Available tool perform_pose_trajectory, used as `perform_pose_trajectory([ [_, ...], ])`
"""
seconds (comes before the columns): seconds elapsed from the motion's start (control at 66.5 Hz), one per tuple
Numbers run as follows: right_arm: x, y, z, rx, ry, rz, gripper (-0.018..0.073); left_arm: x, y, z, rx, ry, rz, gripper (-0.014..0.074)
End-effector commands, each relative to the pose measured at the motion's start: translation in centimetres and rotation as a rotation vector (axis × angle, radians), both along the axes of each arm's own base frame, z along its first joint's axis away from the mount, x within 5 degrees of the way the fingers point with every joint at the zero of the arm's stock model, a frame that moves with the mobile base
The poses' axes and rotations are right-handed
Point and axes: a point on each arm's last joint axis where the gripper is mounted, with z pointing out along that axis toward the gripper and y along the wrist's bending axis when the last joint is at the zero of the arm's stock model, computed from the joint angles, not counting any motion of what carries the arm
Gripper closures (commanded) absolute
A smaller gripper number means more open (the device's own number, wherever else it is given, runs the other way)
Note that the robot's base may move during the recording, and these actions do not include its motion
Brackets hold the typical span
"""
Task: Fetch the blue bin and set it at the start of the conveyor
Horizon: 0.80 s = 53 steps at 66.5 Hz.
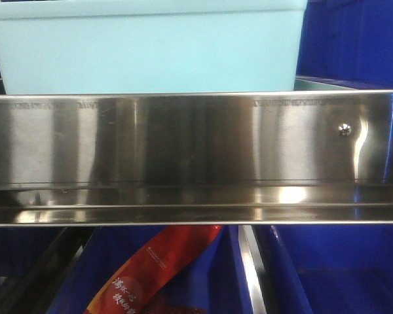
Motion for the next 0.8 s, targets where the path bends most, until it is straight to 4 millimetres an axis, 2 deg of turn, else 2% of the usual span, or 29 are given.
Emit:
perform_pose_trajectory([
  [0.0,-0.05,-0.01,0.23,-0.005,-0.025,-0.001,0.0721,-0.05,-0.02,0.31,-0.003,-0.026,-0.002,0.0707],
  [0.451,-0.05,-0.01,0.23,-0.005,-0.025,-0.001,0.0721,-0.05,-0.02,0.36,-0.003,-0.031,-0.002,0.0707],
  [0.782,-0.07,-0.02,0.42,-0.007,-0.046,-0.003,0.0721,-0.12,-0.07,1.06,-0.002,-0.109,-0.008,0.0707],
])
